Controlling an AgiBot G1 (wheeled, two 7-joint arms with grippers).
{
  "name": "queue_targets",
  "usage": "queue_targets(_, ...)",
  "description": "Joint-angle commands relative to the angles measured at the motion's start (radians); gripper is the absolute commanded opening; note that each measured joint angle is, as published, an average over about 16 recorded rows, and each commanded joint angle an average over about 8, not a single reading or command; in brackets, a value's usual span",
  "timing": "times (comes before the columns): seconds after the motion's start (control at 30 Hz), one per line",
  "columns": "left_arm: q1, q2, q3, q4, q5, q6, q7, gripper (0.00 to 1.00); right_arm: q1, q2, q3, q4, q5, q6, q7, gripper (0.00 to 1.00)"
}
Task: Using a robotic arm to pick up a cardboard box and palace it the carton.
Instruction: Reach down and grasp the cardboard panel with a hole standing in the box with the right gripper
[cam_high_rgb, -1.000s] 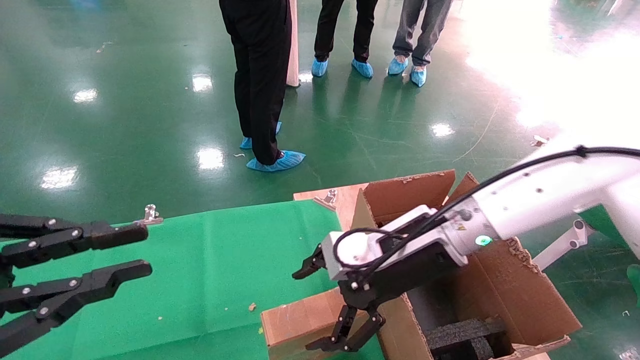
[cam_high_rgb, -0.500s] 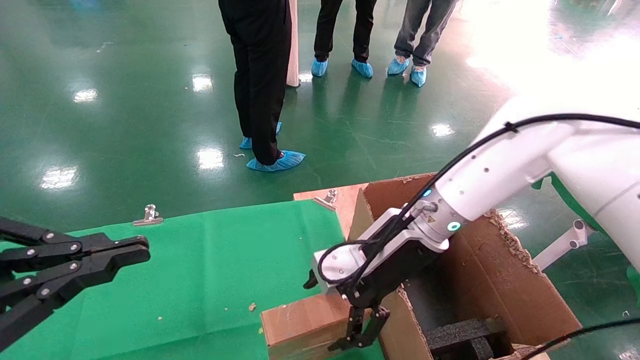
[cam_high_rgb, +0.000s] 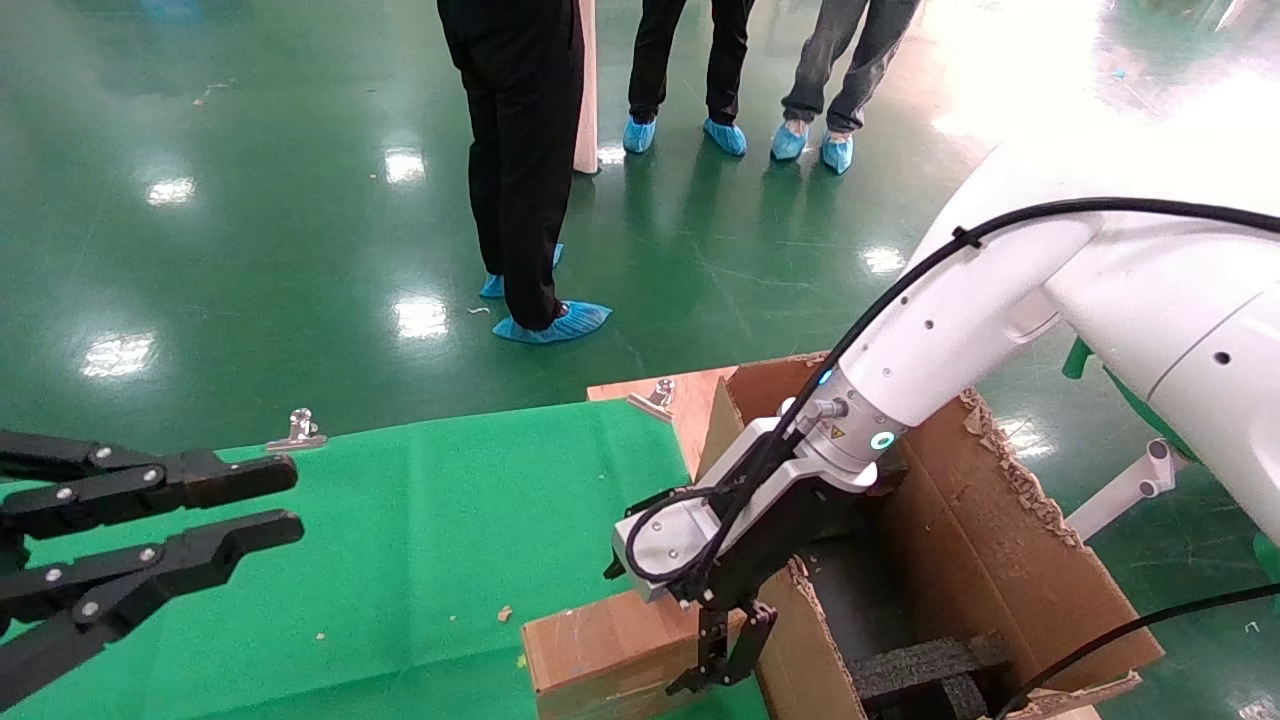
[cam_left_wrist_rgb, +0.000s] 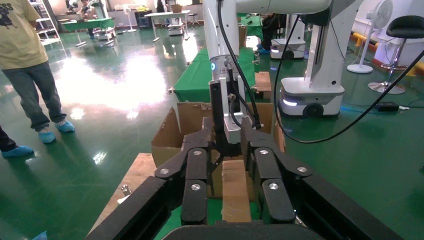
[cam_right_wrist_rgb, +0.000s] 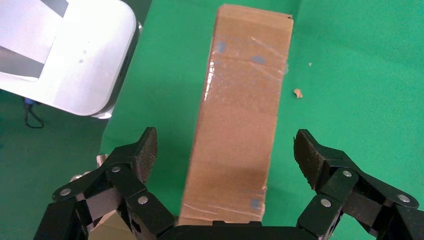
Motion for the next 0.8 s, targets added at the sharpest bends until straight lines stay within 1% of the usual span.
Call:
queue_targets(0.03,0.000,0.000,0.000,0.000,0.000,0.000,0.000,1.00,0.006,-0.004,-0.008,-0.009,0.004,0.004,-0.008,0.75)
queue_targets(0.2,0.000,0.000,0.000,0.000,0.000,0.000,0.000,1.00,0.002,-0.002,-0.002,-0.004,0.005,0.003,-0.003,0.13)
queue_targets(0.23,0.000,0.000,0.000,0.000,0.000,0.000,0.000,1.00,0.001,-0.001,-0.001,-0.003,0.004,0.002,-0.002,0.02)
queue_targets(0.27,0.000,0.000,0.000,0.000,0.000,0.000,0.000,1.00,0.000,-0.001,0.000,-0.002,0.004,0.002,-0.002,0.00)
queue_targets(0.8,0.000,0.000,0.000,0.000,0.000,0.000,0.000,1.00,-0.006,0.003,0.008,0.006,0.001,-0.002,0.005,0.00)
